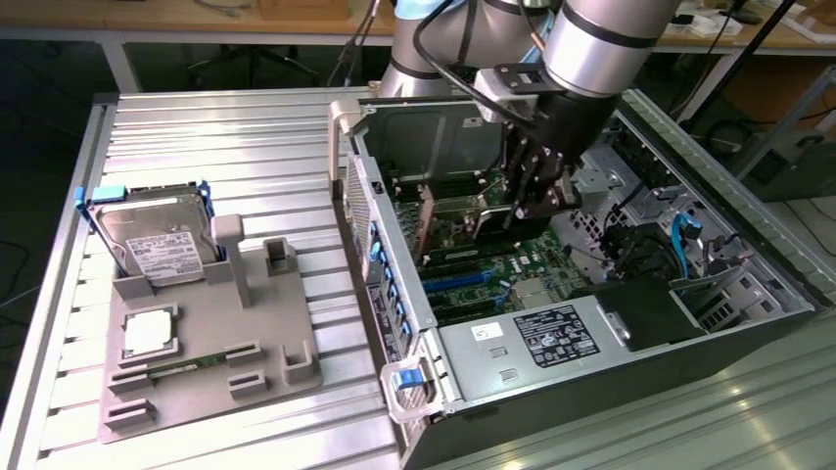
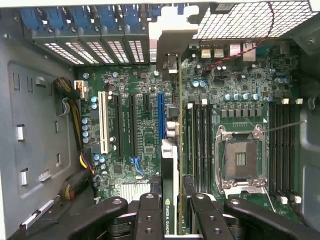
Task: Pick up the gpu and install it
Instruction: 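Insert the gpu into the slot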
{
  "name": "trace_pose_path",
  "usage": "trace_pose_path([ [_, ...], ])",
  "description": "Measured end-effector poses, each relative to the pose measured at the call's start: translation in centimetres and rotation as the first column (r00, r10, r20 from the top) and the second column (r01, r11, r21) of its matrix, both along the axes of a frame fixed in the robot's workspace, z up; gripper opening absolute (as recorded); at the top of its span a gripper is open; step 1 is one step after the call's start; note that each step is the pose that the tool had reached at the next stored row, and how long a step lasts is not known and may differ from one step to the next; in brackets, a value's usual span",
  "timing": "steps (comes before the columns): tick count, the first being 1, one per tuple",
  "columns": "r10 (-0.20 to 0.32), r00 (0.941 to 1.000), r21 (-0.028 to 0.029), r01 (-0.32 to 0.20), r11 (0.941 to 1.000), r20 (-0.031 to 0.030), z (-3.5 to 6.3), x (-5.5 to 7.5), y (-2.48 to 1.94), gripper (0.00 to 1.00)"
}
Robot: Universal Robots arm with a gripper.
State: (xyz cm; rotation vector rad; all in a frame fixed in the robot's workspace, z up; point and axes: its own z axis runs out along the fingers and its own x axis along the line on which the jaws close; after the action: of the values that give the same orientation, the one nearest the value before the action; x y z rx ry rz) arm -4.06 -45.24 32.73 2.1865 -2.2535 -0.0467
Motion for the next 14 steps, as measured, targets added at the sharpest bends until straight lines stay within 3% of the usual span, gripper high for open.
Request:
trace_pose_path([
  [14,0.0,1.0,-0.0007,0.0,1.0,0.0,-2.81,-1.3,-0.31,0.27],
])
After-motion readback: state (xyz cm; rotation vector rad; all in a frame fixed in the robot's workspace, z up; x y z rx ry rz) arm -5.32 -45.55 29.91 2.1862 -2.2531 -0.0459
